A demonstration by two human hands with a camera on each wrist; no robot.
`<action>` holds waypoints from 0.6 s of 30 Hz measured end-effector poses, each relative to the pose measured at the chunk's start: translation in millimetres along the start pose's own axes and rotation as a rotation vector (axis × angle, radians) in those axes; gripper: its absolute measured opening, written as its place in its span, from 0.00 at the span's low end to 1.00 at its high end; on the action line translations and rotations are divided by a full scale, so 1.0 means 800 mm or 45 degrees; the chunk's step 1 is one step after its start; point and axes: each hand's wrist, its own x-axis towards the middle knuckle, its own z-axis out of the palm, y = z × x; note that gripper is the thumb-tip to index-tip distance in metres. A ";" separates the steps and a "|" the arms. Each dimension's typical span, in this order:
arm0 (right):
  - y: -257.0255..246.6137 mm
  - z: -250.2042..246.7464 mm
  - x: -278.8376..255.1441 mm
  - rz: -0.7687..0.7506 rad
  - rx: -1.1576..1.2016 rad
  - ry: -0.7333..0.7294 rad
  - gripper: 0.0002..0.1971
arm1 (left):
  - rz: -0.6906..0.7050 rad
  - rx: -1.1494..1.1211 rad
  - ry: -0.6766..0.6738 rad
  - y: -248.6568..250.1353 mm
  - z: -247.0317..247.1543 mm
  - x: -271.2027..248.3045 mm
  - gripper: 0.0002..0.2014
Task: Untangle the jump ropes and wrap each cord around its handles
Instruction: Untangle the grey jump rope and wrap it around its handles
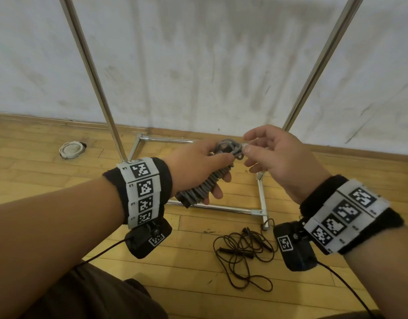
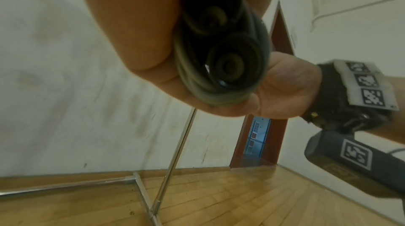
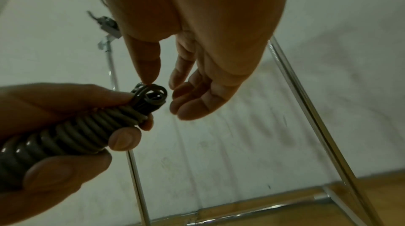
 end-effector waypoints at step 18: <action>0.001 0.010 -0.005 0.161 0.526 -0.046 0.14 | 0.051 -0.449 0.122 0.006 0.003 0.005 0.12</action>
